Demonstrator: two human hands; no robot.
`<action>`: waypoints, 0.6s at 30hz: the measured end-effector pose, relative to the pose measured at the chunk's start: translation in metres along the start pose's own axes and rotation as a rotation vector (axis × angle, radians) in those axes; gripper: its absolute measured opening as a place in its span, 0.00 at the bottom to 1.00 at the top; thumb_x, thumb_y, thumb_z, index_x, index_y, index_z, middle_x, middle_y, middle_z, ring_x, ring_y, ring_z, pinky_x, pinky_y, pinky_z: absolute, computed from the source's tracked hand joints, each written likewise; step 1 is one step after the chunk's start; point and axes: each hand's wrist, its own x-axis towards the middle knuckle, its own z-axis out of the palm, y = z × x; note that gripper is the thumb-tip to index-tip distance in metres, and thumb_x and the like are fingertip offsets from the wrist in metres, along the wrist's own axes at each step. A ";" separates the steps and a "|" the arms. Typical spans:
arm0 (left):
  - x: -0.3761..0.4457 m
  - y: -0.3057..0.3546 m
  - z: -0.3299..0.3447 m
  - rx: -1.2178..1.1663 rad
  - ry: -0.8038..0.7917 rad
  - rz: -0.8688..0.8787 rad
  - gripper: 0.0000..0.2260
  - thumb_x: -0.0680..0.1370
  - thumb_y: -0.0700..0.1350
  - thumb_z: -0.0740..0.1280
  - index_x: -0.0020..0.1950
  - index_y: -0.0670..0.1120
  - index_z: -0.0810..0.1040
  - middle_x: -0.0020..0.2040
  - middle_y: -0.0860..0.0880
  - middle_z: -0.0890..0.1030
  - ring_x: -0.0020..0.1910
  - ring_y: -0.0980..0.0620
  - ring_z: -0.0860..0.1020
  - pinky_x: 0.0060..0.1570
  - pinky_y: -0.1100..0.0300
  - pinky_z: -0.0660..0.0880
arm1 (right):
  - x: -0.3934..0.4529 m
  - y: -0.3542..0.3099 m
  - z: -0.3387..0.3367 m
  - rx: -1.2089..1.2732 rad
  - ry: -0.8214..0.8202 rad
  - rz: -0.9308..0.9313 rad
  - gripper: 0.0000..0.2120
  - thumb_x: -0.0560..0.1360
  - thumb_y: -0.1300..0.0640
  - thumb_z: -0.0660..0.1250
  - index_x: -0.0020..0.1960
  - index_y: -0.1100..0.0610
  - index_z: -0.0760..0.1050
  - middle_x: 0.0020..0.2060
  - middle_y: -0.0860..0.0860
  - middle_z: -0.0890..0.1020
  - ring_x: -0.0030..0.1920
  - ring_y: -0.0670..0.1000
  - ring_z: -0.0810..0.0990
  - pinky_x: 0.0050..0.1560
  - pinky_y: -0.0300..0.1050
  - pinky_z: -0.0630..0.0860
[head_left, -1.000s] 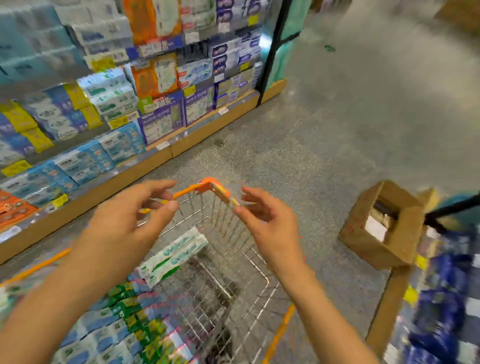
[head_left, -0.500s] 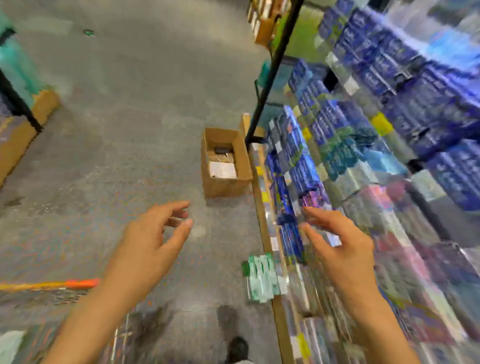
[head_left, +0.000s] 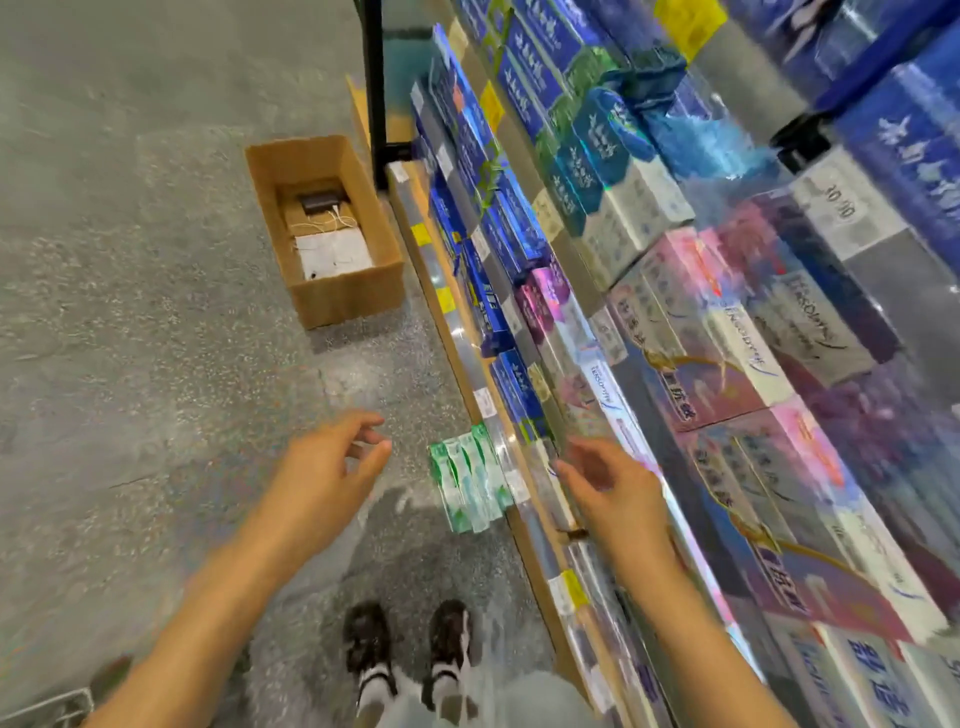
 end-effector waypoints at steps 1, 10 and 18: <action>0.017 -0.010 0.016 0.032 -0.050 0.000 0.12 0.78 0.43 0.64 0.62 0.47 0.75 0.45 0.61 0.75 0.45 0.56 0.77 0.44 0.59 0.72 | 0.009 0.018 0.013 0.010 -0.015 0.067 0.08 0.72 0.60 0.72 0.48 0.50 0.77 0.39 0.39 0.79 0.38 0.33 0.78 0.41 0.23 0.70; 0.136 -0.152 0.212 1.010 -0.740 0.301 0.29 0.80 0.45 0.61 0.77 0.46 0.49 0.73 0.43 0.56 0.72 0.44 0.60 0.64 0.51 0.65 | 0.059 0.258 0.181 -0.173 -0.172 0.580 0.10 0.73 0.54 0.68 0.50 0.58 0.71 0.36 0.49 0.76 0.36 0.45 0.74 0.36 0.27 0.69; 0.248 -0.250 0.360 1.429 -0.749 0.695 0.46 0.77 0.53 0.65 0.74 0.48 0.28 0.77 0.44 0.42 0.76 0.43 0.46 0.71 0.46 0.55 | 0.094 0.407 0.314 -0.435 -0.242 0.606 0.39 0.69 0.40 0.71 0.69 0.61 0.61 0.66 0.57 0.67 0.67 0.57 0.65 0.66 0.52 0.66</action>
